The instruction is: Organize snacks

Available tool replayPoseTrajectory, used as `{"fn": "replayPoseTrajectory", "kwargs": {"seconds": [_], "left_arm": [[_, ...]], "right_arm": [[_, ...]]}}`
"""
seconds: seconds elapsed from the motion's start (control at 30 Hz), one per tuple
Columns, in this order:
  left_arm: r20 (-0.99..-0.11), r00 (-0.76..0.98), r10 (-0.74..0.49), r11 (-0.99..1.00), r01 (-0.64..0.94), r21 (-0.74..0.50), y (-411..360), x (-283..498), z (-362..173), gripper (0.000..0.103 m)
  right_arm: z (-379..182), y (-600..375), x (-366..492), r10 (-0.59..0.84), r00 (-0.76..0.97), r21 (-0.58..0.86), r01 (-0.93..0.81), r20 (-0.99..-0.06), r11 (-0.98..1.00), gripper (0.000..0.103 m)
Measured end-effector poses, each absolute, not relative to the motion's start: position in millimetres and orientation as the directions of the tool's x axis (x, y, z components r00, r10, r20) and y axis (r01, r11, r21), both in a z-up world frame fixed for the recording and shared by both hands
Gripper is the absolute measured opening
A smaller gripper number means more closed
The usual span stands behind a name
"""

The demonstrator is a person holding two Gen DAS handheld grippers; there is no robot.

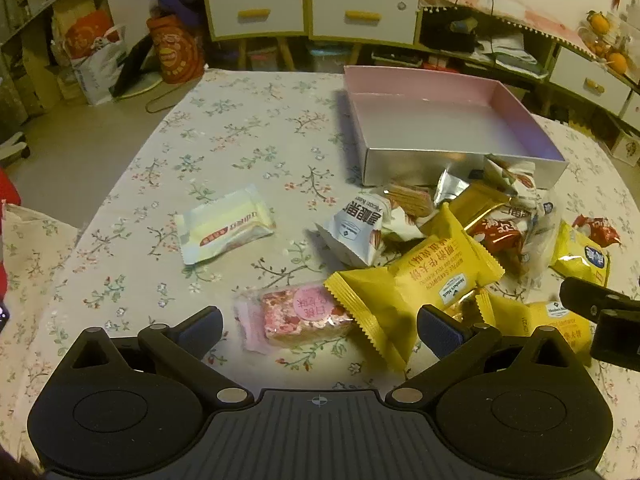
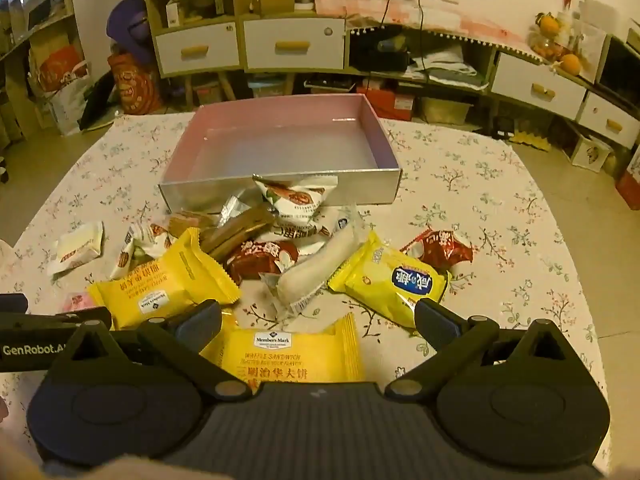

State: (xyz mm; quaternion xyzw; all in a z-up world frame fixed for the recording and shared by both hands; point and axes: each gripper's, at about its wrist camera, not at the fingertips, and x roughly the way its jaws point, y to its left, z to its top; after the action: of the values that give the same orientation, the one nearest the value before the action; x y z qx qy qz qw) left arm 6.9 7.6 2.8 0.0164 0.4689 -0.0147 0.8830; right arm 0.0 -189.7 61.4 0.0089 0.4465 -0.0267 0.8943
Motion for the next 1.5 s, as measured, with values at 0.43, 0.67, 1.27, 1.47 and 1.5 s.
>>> {"fn": "replayPoseTrajectory", "kwargs": {"seconds": [0.43, 0.67, 1.27, 1.47, 1.5], "left_arm": [[-0.834, 0.551, -0.011, 0.998, 0.055, 0.024, 4.8, 6.6, -0.3, 0.103], [-0.834, 0.551, -0.012, 0.998, 0.056, 0.023, 5.1, 6.4, -0.4, 0.103], [-0.836, 0.548, -0.014, 0.998, 0.064, 0.025, 3.5, 5.3, -2.4, 0.103], [-0.837, 0.548, -0.014, 0.998, 0.063, 0.025, 3.3, 5.2, -2.6, 0.103], [-0.836, 0.548, -0.014, 0.998, 0.063, 0.025, 3.4, 5.3, -2.4, 0.103]], "right_arm": [[60.4, -189.3, -1.0, -0.055, 0.58, -0.009, 0.083, -0.813, 0.997, 0.103], [60.5, -190.3, -0.1, -0.064, 0.58, -0.011, 0.094, -0.812, 0.995, 0.103], [61.1, -188.7, 0.0, -0.067, 0.583, -0.015, 0.092, -0.81, 0.996, 0.103], [61.1, -188.6, 0.0, -0.068, 0.585, -0.016, 0.094, -0.808, 0.995, 0.103], [61.1, -188.6, -0.1, -0.068, 0.585, -0.016, 0.094, -0.808, 0.995, 0.103]]}}
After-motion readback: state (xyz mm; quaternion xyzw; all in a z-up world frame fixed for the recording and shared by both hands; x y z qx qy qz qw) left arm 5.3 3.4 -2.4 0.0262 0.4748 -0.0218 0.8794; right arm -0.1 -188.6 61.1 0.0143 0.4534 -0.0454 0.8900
